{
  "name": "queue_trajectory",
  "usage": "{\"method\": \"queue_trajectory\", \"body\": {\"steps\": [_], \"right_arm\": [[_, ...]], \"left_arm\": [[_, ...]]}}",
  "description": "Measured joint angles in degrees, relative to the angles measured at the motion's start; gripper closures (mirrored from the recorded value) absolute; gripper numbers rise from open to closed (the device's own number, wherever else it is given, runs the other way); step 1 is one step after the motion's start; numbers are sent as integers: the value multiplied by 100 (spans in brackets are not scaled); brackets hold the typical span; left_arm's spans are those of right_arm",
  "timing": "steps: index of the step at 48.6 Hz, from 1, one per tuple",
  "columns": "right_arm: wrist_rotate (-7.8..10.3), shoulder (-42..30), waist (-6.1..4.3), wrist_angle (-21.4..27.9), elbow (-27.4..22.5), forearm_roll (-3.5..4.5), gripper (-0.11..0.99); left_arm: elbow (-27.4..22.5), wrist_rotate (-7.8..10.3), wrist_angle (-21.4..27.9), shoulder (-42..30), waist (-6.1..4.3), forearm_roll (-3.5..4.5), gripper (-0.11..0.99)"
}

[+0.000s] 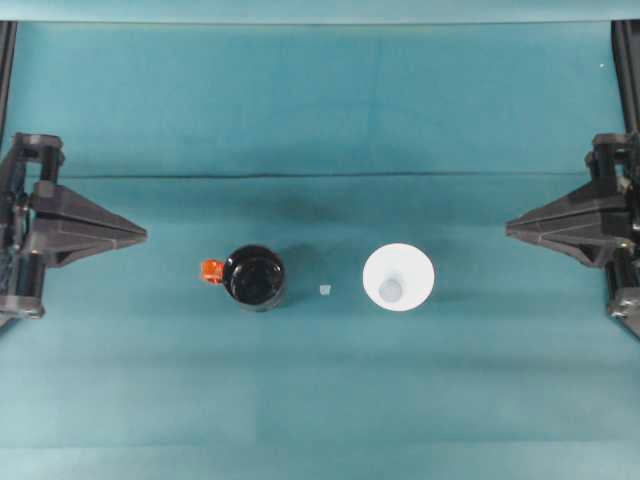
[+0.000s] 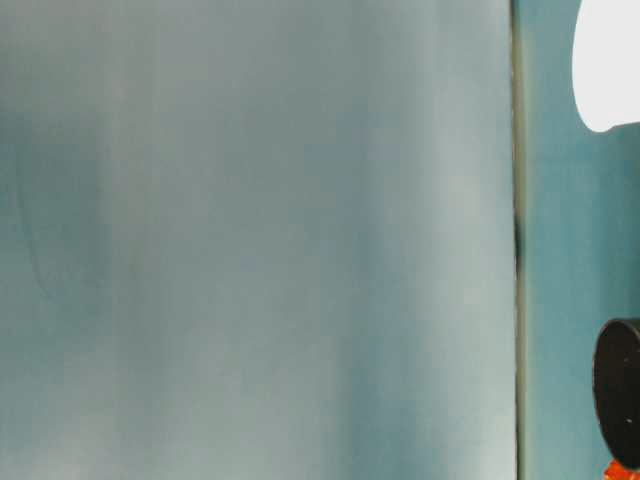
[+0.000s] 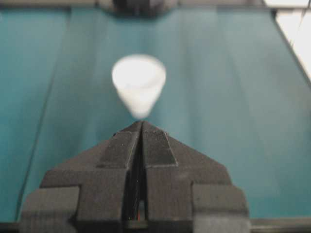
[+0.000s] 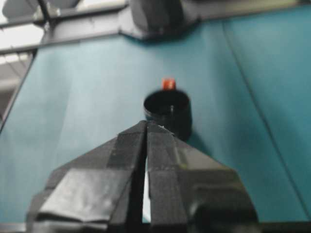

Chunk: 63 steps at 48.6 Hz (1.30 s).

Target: Put the paper cup into the moved red handle cup holder.

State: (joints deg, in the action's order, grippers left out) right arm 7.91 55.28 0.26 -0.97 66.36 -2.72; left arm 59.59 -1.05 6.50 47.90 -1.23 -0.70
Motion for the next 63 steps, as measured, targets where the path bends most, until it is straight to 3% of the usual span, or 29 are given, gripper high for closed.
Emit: {"method": "queue_trajectory", "body": {"steps": [10, 22, 32, 46, 52, 63], "right_arm": [[114, 0, 0, 387, -9, 0, 97], [123, 0, 0, 536, -18, -18, 97], [123, 0, -53, 633, -18, -18, 97], [123, 0, -70, 659, -18, 0, 97], [123, 0, -97, 668, -26, -18, 97], [123, 0, -105, 668, -26, -18, 97]], "left_arm": [[-439, 0, 1248, -729, 0, -9, 85], [-817, 18, 2109, -1608, 0, -9, 85], [-1116, 105, 2303, -2004, 9, -35, 85], [-1204, 149, 2575, -2197, 132, -35, 84], [-1204, 149, 2698, -2232, 185, -35, 62], [-1222, 149, 2839, -2312, 193, -35, -2]]}}
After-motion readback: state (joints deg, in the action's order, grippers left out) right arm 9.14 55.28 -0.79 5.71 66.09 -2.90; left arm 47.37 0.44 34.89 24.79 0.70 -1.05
